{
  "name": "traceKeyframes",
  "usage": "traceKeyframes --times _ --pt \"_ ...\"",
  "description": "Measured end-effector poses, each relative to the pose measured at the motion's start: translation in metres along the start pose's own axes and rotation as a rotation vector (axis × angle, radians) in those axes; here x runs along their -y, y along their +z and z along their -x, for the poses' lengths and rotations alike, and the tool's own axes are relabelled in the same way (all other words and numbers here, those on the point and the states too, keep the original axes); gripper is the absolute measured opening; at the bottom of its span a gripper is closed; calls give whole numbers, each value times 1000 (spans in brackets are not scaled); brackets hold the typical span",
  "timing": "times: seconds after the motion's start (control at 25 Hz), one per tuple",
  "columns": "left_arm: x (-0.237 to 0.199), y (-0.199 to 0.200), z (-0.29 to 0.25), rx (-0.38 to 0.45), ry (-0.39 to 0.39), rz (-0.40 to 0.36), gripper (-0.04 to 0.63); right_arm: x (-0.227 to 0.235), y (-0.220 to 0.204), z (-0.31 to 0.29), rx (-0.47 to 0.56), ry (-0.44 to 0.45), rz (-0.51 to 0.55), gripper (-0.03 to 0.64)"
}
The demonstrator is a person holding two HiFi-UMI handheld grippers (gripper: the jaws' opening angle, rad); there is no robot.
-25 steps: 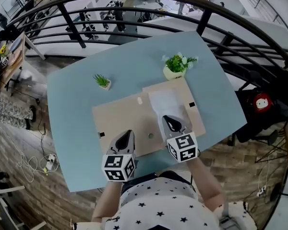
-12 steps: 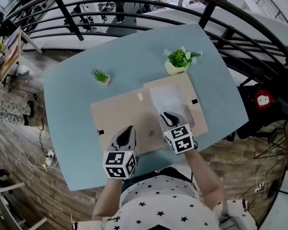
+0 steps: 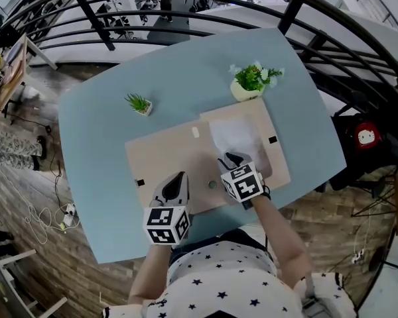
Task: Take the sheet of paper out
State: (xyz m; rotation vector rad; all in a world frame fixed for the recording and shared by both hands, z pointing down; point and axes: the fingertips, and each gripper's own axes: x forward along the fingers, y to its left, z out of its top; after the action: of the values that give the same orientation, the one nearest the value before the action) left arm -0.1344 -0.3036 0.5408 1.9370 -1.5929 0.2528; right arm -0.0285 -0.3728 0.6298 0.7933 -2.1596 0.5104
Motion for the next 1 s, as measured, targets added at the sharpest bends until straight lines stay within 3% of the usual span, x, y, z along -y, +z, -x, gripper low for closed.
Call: traceKeyframes --times 0.52,1.0 --pt "-7 -2 -10 -4 15 25 2 8 -8 -31 -151 14 4 110" --pt "-10 -2 -12 -5 19 40 2 13 -7 -38 -174 -8 7 109"
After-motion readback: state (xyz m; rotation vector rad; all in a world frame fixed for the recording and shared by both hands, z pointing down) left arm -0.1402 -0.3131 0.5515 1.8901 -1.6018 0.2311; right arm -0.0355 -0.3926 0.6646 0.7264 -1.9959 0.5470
